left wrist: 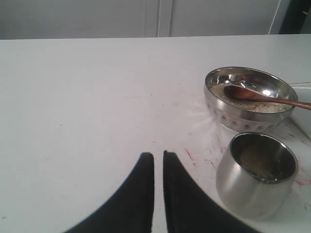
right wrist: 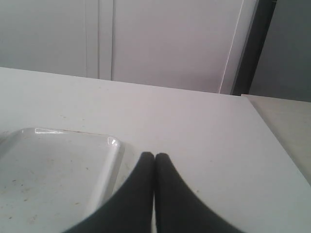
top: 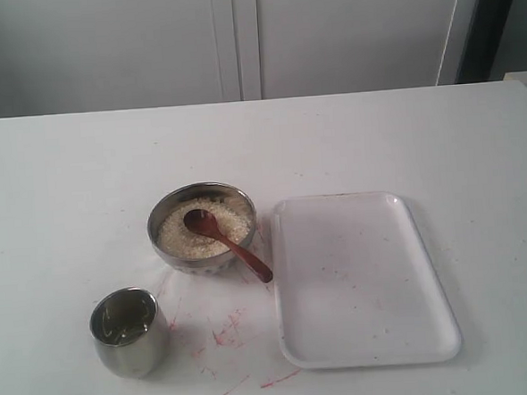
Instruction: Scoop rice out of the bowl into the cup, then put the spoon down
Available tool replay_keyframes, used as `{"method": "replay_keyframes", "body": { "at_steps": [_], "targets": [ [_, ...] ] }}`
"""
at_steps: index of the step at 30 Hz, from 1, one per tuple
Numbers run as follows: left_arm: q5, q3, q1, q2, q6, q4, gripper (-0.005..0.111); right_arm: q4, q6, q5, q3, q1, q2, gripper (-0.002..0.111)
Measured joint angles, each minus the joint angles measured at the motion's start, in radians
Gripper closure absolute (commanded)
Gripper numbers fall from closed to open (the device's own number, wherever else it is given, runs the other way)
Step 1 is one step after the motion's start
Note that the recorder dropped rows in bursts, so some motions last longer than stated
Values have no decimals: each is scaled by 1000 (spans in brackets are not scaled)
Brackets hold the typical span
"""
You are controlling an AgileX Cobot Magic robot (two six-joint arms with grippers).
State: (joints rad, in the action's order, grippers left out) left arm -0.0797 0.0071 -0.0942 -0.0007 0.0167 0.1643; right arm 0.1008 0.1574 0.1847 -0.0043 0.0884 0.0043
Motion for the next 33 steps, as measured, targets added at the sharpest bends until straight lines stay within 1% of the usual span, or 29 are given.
{"method": "replay_keyframes", "body": {
  "at_steps": [9, 12, 14, 21, 25, 28, 33],
  "targets": [
    [0, 0, 0, 0, 0, 0, 92, 0, 0, 0, 0, 0, 0, 108],
    [0, 0, 0, 0, 0, 0, 92, 0, -27, -57, 0, 0, 0, 108],
    [0, 0, 0, 0, 0, 0, 92, 10, -104, -137, 2, 0, 0, 108],
    [0, 0, 0, 0, 0, 0, 92, 85, -630, -499, 2, 0, 0, 108],
    [0, 0, 0, 0, 0, 0, 92, 85, -829, -668, 2, 0, 0, 108],
    [0, 0, 0, 0, 0, 0, 92, 85, -939, -785, 2, 0, 0, 108],
    [0, 0, 0, 0, 0, 0, 92, 83, -989, -838, -70, 0, 0, 108]
  ]
}}
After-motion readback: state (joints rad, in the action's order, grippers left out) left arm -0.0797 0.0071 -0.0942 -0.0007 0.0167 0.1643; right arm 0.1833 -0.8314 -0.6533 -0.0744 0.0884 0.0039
